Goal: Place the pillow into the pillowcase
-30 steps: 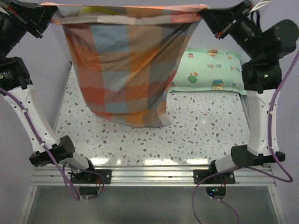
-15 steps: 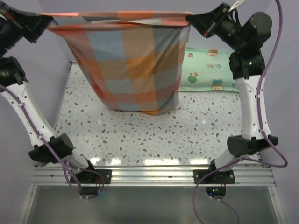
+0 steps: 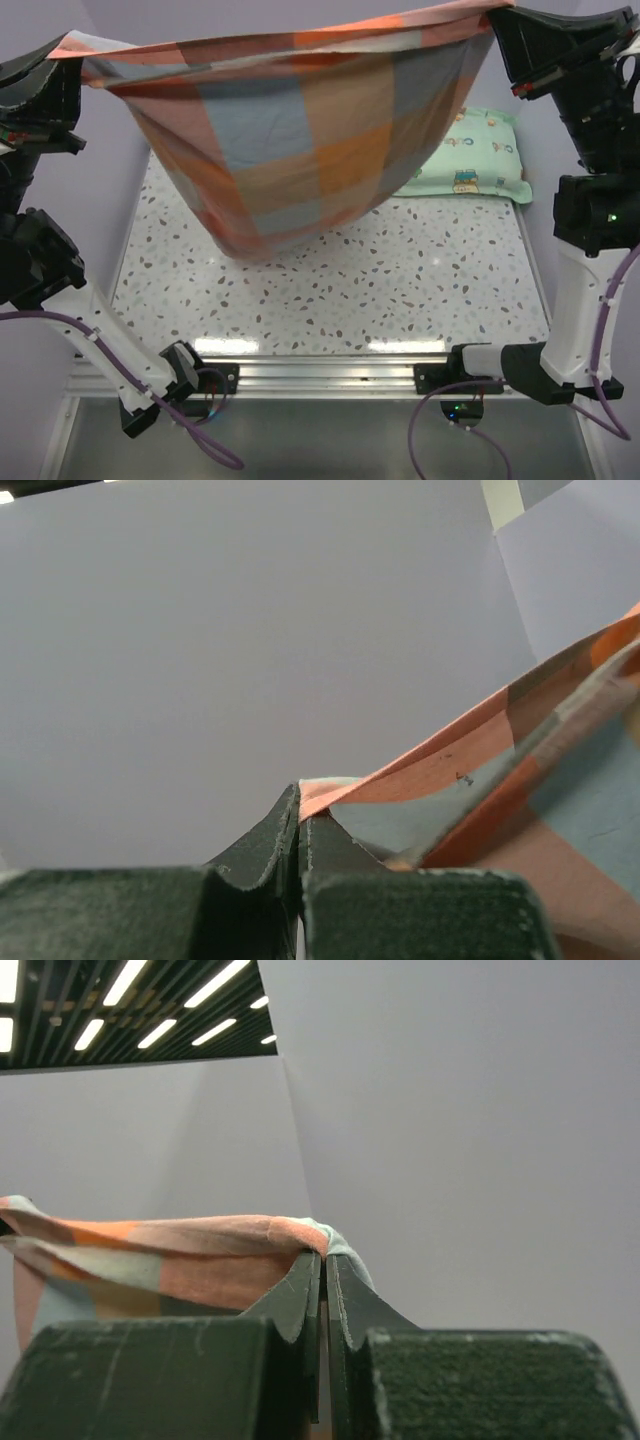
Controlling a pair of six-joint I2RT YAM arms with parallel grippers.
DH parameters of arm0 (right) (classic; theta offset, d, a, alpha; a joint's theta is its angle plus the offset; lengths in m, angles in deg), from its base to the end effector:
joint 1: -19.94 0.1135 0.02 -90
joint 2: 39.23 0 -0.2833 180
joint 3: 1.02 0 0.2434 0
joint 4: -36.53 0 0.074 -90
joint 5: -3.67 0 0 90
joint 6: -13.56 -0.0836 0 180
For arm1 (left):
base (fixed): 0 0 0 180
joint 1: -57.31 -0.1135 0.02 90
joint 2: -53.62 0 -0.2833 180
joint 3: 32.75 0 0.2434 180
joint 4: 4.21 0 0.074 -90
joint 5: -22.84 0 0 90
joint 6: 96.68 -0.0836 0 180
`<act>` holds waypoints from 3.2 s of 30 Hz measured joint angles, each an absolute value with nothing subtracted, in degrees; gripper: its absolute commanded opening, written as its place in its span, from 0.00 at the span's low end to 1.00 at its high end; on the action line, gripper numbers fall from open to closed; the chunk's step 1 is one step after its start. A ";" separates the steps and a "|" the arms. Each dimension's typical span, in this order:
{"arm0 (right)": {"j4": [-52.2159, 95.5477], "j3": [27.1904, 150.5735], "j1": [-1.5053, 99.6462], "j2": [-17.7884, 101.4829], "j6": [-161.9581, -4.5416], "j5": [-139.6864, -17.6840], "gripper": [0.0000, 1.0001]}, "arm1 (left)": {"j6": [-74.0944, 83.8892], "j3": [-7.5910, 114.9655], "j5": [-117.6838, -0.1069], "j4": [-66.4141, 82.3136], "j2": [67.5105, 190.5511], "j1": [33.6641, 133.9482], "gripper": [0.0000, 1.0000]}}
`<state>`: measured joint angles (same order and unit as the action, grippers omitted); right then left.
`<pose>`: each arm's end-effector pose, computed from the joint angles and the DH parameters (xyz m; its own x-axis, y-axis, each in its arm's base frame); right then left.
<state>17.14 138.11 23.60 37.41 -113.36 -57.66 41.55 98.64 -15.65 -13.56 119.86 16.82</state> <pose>0.1716 0.0512 0.7057 0.3015 0.5474 -0.7807 -0.7339 0.6559 0.1765 0.0743 -0.0226 0.7151 0.6709 -0.0375 -0.7406 0.3834 0.8724 0.3031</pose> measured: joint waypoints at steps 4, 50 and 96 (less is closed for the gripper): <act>18.60 136.05 23.69 38.52 -113.49 -57.70 0.00 | 40.12 96.89 -15.87 -12.21 120.39 16.82 0.00; 20.68 139.50 29.42 47.33 -107.68 -55.17 0.00 | 20.74 95.73 -21.71 -7.44 123.05 19.13 0.00; 17.51 164.31 44.22 110.83 -86.30 -78.84 0.76 | -14.08 59.91 -52.57 7.05 150.86 36.44 0.19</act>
<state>17.51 164.31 44.22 110.83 -86.30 -78.84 -14.08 59.91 -52.57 7.05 150.86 36.44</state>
